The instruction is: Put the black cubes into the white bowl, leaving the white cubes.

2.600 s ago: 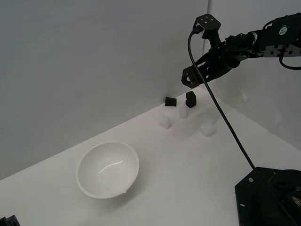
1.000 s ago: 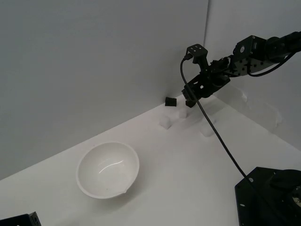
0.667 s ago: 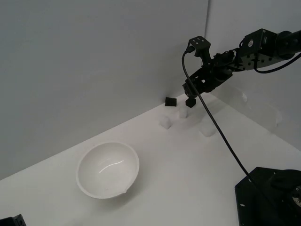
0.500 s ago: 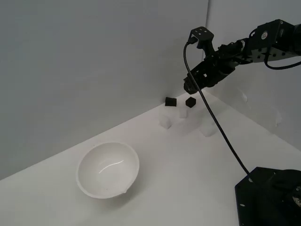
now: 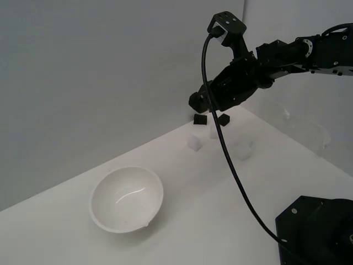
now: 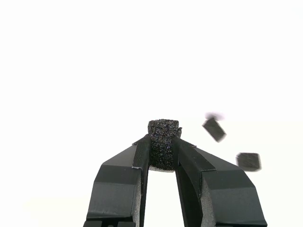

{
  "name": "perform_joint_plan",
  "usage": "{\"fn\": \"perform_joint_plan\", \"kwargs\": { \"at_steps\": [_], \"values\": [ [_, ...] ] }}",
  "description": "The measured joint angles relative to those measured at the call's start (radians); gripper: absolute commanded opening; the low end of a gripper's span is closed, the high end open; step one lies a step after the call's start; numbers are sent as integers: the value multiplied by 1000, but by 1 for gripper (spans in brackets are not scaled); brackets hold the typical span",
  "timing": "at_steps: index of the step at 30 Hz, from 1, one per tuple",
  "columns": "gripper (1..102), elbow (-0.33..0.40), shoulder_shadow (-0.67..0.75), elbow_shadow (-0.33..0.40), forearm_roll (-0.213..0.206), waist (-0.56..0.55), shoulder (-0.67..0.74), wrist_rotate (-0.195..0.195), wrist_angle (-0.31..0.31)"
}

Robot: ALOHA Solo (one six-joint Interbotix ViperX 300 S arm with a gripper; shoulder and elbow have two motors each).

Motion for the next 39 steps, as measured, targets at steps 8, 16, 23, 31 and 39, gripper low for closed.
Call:
{"fn": "perform_joint_plan", "kwargs": {
  "at_steps": [8,16,23,31,39],
  "values": [
    [3,0,52,2,0,-229,54,-97,0],
    [3,2,9,2,0,-405,9,-138,-9],
    [3,-17,-57,-17,-17,-515,-54,-155,-48],
    [17,-34,-141,-32,-38,-571,-138,-153,-110],
    [71,-34,-189,-34,-92,-589,-186,-155,-133]
  ]
}}
